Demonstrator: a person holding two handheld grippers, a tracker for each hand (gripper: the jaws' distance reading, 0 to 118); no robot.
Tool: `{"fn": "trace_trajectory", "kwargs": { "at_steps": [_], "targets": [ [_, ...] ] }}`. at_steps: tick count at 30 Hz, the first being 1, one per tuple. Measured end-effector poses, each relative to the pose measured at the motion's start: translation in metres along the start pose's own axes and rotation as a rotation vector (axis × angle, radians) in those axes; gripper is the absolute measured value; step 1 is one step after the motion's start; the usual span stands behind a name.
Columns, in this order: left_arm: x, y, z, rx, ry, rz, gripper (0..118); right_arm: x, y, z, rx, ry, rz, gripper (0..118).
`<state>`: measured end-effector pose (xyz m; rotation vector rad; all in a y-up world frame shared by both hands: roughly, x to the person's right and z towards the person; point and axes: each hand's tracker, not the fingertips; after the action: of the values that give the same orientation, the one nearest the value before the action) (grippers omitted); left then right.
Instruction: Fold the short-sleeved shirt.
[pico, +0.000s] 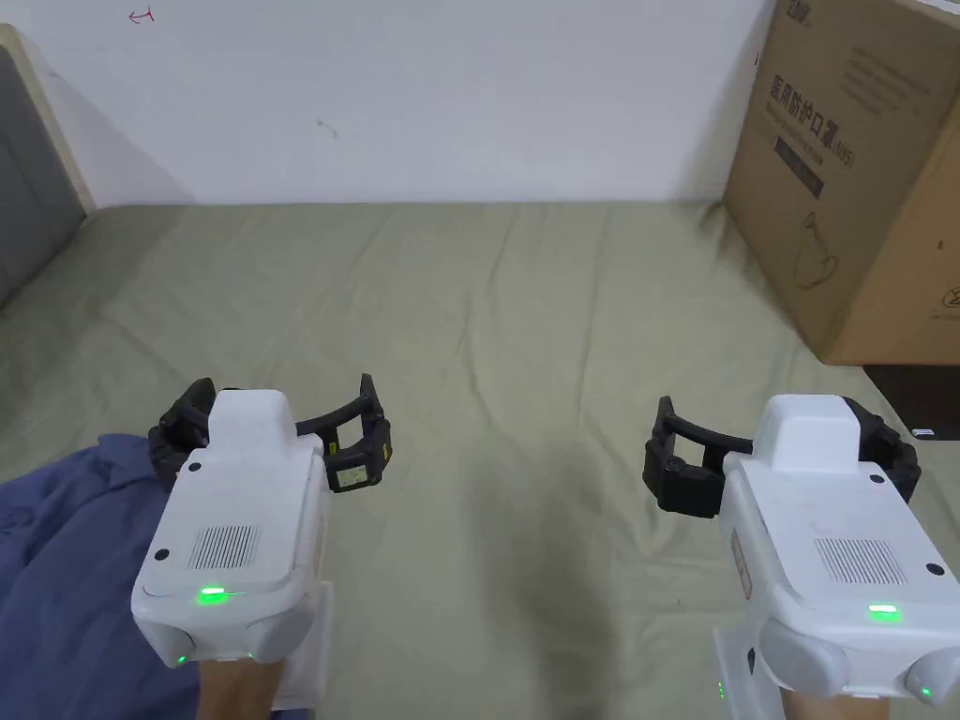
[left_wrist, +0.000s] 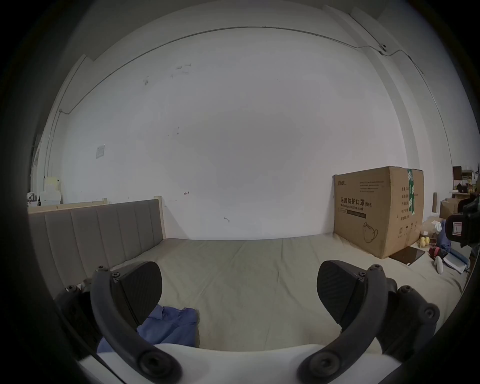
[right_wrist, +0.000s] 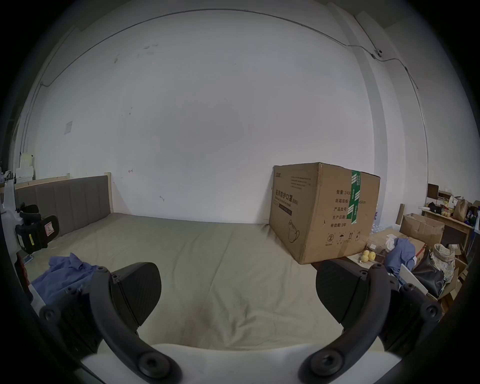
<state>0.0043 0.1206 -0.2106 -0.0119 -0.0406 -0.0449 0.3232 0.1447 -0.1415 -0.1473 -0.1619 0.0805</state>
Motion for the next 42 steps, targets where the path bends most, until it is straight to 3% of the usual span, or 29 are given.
{"fn": "trace_trajectory", "kwargs": {
  "at_steps": [42],
  "targets": [
    [-0.0042, 0.0022, -0.0006, -0.009, -0.020, 0.000, 118, 0.0017, 0.0038, 0.0004, -0.017, 0.013, -0.014, 116]
  ]
}}
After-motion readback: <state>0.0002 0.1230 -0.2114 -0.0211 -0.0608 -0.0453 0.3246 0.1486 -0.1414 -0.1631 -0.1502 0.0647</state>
